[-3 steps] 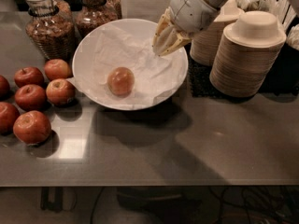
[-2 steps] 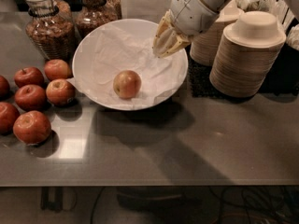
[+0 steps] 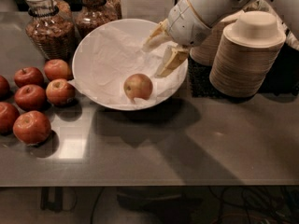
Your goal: Pick apple from white bowl
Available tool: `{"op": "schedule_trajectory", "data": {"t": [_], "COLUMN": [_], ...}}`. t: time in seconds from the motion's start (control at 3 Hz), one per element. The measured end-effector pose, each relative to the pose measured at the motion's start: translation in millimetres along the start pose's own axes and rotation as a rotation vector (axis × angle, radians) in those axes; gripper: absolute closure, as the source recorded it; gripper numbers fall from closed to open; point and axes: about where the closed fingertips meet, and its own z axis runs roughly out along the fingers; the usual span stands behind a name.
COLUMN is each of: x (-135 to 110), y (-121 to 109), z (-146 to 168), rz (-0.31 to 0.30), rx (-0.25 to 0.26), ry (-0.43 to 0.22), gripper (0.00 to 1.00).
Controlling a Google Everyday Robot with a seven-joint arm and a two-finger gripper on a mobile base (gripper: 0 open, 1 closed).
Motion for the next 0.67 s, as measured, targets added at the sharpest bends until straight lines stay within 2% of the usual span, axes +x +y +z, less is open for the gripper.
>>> {"op": "schedule_trajectory", "data": {"t": [0.33,0.67], "x": [-12.2,-12.5], "y": [9.3,1.1], "z": [-16.7,-9.9], "rz": [0.022,0.021], "rx": [-0.006,-0.008], "ry": [0.008,0.013], "gripper": [0.0,0.0]}}
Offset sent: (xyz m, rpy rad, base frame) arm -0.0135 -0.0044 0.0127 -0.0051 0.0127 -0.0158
